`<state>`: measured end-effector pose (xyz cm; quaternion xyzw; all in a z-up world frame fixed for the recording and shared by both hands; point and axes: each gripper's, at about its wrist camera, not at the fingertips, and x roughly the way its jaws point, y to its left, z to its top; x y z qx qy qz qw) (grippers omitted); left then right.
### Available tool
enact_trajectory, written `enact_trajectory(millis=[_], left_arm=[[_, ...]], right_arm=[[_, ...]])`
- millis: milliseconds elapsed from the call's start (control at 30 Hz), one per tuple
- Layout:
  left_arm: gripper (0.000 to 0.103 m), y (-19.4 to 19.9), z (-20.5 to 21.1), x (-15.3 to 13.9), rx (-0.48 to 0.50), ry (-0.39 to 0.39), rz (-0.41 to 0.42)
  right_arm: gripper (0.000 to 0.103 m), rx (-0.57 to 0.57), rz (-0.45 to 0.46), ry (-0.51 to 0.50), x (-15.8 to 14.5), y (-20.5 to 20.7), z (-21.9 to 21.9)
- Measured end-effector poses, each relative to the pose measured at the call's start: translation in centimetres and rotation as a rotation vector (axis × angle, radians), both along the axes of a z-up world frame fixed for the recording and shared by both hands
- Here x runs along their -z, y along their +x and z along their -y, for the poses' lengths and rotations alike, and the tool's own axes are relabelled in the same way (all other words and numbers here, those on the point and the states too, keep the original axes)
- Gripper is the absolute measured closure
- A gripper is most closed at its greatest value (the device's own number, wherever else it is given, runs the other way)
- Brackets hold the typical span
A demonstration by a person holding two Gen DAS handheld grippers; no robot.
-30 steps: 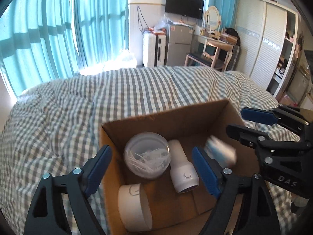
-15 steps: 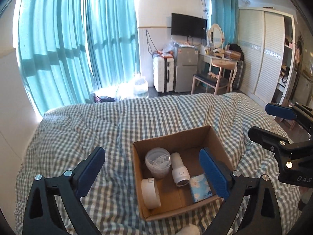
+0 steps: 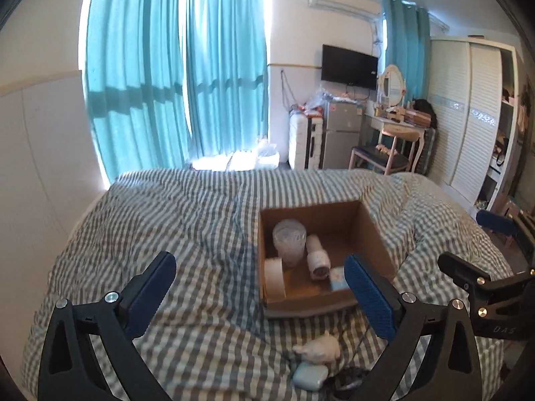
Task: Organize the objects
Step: 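Lift both tools away from the box toward the remaining items, then grasp the black cup by its rim with the right tool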
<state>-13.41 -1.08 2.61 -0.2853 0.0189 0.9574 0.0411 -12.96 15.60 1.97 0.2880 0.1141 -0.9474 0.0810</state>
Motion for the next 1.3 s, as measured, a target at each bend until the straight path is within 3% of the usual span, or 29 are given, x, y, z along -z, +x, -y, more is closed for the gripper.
enact_trajectory(millis=[400,600,800,933,1067,1300], left_arm=[[0.0,1.2,0.5,10.8,-0.076,-0.047,0.194],[0.0,1.8,-0.3,15.6,-0.034,-0.106,0.283],[0.0,1.3,1.3,16.7,-0.054,-0.04,0.333],[0.0,1.3,1.2,16.9,-0.055,-0.051,0.338],[0.0,1.3,1.0,17.1,-0.058,-0.069,0.34],[0.0,1.3,1.0,17.2,-0.058,-0.075,0.342]], right_arm=[[0.008,-0.025,0.265,-0.141,12.0,1.4,-0.5],[0.008,-0.099,0.373,-0.09,16.1,1.2,1.9],[0.011,-0.166,0.433,-0.005,18.9,1.1,4.4],[0.025,-0.178,0.504,0.025,21.2,0.1,5.3],[0.037,-0.182,0.512,0.077,21.9,0.0,6.1],[0.038,-0.124,0.45,-0.023,19.6,0.3,3.6]])
